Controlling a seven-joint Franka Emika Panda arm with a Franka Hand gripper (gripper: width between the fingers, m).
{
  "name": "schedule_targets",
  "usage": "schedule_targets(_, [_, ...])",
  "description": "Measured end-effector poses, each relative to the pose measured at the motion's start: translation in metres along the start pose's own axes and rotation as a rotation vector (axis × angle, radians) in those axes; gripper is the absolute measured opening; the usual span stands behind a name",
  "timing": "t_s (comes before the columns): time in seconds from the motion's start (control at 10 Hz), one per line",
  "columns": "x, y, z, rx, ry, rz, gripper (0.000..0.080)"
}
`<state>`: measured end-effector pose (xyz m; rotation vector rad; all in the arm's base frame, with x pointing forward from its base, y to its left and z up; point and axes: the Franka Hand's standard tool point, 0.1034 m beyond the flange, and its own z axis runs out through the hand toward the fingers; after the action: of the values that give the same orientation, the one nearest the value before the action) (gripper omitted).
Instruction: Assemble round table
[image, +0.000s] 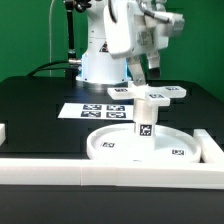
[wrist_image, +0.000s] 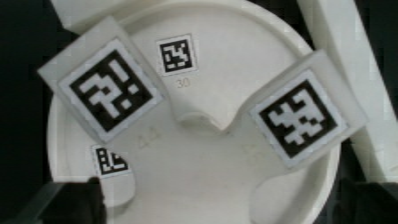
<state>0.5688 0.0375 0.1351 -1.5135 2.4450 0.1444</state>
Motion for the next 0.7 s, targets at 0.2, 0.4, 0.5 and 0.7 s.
schedule_targets(0.2, [0.0011, 0.0014, 0.0036, -0.003, 0.004, -0.041, 0.0649])
schedule_targets(0.4, [-0.0017, 0.0062, 0.0060, -0.021, 0.030, -0.268, 0.0649])
schedule_targets(0.5, [-0.0046, 0.0087, 0.0072, -0.028, 0.034, -0.453, 0.0649])
schedule_targets(0.7, [-0.0048, 0.0090, 0.0074, -0.032, 0.023, -0.693, 0.0649])
